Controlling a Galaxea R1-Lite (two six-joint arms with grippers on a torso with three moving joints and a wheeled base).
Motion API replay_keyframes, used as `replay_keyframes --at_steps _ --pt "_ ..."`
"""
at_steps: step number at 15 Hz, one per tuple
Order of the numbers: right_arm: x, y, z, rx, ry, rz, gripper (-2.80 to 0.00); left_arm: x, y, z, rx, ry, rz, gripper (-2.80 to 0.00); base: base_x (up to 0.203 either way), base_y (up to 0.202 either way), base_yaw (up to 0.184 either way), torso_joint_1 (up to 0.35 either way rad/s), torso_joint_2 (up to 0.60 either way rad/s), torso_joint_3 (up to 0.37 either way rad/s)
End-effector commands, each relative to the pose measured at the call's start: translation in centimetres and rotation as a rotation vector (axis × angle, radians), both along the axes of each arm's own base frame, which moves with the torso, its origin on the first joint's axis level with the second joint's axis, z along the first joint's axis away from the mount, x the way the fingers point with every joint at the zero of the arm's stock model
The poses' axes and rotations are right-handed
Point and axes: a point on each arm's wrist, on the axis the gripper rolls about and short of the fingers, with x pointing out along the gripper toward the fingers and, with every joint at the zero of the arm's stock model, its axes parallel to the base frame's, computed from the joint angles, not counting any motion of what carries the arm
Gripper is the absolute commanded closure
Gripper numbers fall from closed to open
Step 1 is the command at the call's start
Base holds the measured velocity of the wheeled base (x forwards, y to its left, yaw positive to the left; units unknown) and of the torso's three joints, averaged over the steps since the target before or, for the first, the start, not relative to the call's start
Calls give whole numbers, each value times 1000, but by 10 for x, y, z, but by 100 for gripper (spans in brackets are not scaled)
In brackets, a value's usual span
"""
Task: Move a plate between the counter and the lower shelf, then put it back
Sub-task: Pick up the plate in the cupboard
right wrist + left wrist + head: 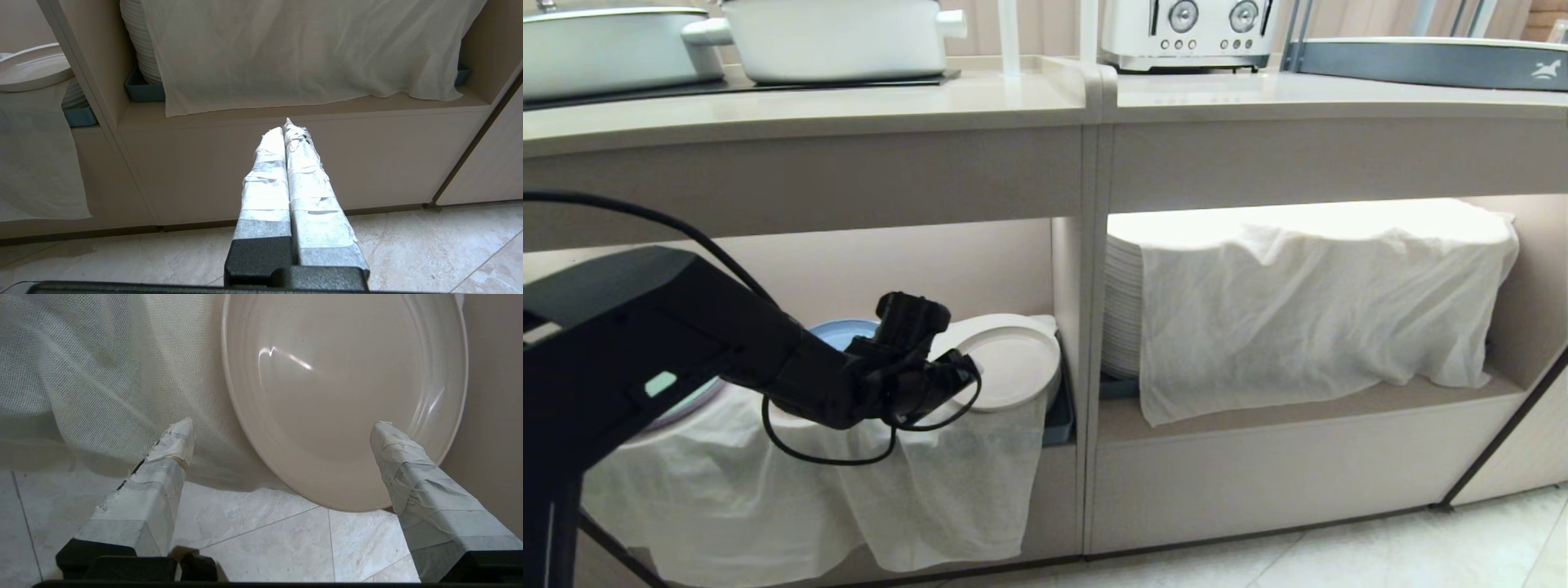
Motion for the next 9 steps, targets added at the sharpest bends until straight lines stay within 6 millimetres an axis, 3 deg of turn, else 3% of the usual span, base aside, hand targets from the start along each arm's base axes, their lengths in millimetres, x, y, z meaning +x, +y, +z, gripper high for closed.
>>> replay_keyframes --at_steps 1,9 --pt "0 0 0 0 0 0 0 6 -2 -7 -1 5 5 -280 0 0 0 0 0 0" --pt "0 0 0 0 0 0 0 26 -10 -16 -14 -12 21 -280 0 0 0 0 0 0"
